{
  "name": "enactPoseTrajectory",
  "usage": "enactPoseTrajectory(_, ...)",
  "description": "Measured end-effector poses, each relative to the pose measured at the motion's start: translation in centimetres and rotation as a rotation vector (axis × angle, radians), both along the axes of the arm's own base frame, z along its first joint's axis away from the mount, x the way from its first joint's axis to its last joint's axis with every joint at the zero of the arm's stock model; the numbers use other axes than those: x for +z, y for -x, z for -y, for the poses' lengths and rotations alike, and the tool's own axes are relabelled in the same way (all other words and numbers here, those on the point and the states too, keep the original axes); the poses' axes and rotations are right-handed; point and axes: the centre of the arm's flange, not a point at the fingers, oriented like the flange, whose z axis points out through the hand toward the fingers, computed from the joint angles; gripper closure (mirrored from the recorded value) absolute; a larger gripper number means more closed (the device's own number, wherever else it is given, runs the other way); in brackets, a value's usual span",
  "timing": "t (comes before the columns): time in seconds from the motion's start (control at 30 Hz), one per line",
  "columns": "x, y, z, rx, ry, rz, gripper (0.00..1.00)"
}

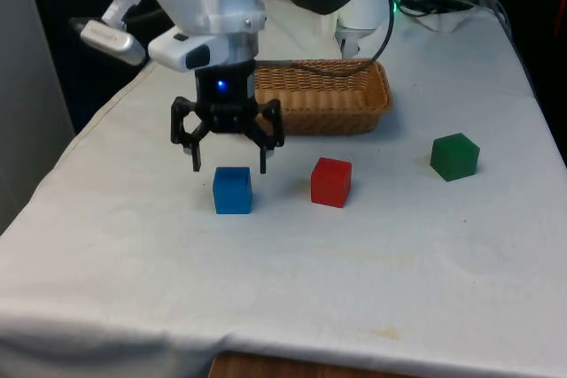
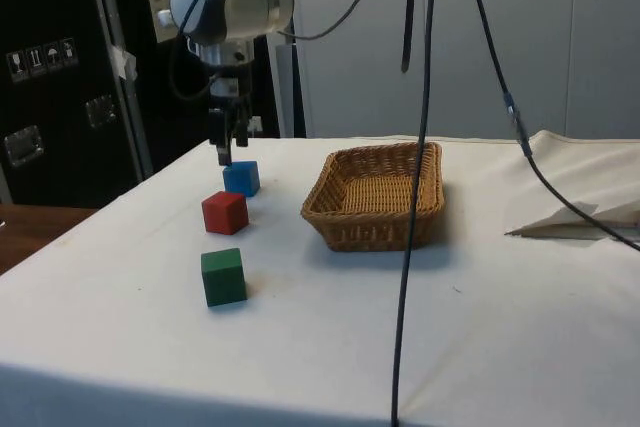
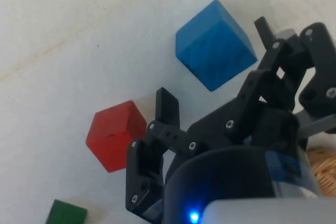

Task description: Pick up exactly two blocks and place them into the basket.

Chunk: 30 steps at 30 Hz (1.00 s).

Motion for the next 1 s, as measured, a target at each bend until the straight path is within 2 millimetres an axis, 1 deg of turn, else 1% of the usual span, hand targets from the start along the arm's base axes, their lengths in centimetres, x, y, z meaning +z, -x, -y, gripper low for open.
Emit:
enactPoseTrajectory(0.2,-1.2,0.1,0.1,-0.010,-0.005,-0.010,0.00)
enactPoseTrajectory(0.23,-1.7,0.2,0.1,-0.014,-0.006,-0.014,0.00)
enactPoseTrajectory(0.43,-3.1,0.4,0.2,-0.026,-0.010,-0.023,0.00)
enactPoseTrajectory(0.67,-3.6,0.5,0.2,-0.037,-0.020,-0.024,0.00)
enactPoseTrajectory(0.7,-3.7,0.5,0.2,-0.038,-0.021,-0.024,0.04)
enactPoseTrajectory(0.73,-3.7,0.5,0.1,-0.039,-0.022,-0.023,0.11)
enactPoseTrajectory(0.77,-3.7,0.5,0.1,-0.039,-0.022,-0.023,0.21)
enactPoseTrajectory(0.8,-3.7,0.5,0.2,-0.040,-0.023,-0.023,0.21)
enactPoseTrajectory(0.9,-3.7,0.5,0.1,-0.041,-0.024,-0.023,0.54)
enactPoseTrajectory(0.93,-3.8,0.5,0.2,-0.042,-0.024,-0.023,0.77)
enactPoseTrajectory(1.0,-3.8,0.5,0.1,-0.042,-0.025,-0.023,0.98)
